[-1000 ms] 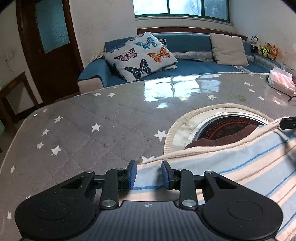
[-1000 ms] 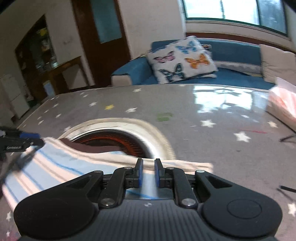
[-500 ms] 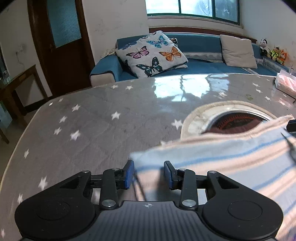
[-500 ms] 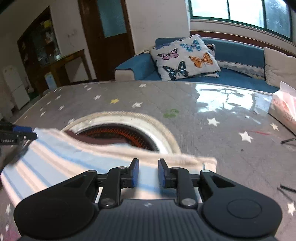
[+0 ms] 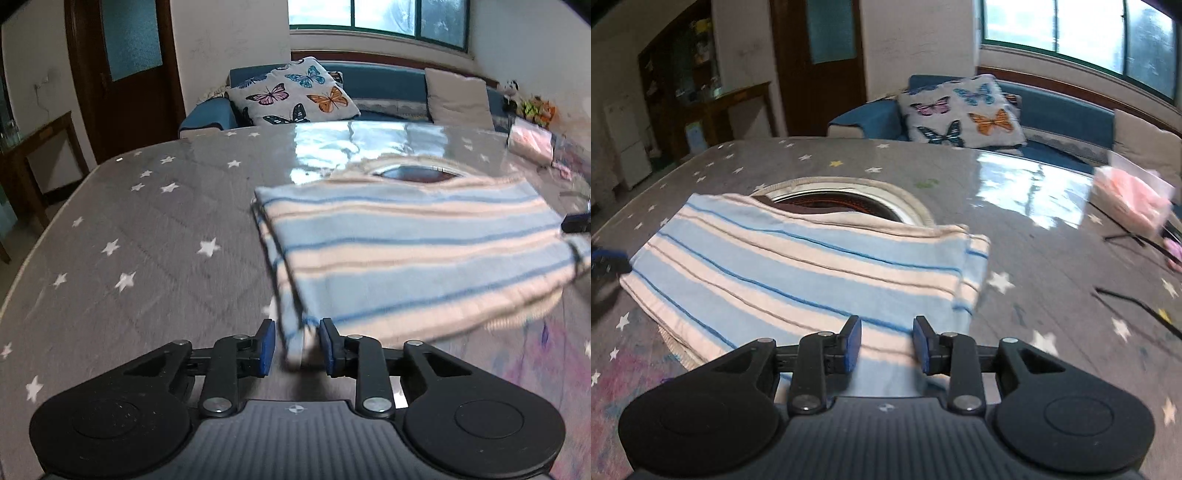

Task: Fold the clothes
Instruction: 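Lower the folded shirt onto the table and open both grippers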

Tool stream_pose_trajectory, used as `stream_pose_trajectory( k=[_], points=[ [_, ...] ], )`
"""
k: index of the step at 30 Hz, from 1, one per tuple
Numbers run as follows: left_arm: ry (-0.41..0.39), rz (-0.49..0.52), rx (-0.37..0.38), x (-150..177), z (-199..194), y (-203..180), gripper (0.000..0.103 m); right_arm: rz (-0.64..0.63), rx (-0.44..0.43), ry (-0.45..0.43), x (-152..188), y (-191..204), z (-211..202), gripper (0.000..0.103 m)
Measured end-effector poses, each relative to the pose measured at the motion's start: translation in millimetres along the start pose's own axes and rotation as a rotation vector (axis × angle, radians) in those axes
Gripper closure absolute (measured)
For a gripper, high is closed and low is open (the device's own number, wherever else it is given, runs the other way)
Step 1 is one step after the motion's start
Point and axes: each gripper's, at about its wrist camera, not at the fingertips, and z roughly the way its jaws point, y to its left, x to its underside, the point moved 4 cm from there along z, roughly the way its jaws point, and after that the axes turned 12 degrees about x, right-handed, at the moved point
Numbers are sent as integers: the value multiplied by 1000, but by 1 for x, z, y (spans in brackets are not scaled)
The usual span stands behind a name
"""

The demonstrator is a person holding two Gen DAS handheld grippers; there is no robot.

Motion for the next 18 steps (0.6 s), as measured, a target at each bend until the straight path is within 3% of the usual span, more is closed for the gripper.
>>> stream_pose_trajectory(
  k=[7, 12, 16, 18],
  points=[
    [-16, 5, 7, 3, -11, -7, 73, 98, 46, -4, 20, -29, -22, 68],
    [-18, -21, 19, 6, -6, -8, 73, 176, 20, 16, 33, -40, -29, 67],
    [-15, -28, 17, 8, -1, -7, 78, 196, -8, 21, 37, -39, -28, 67],
    [-22, -27, 14, 8, -2, -8, 85, 204, -14, 31, 39, -38, -24, 67]
  ],
)
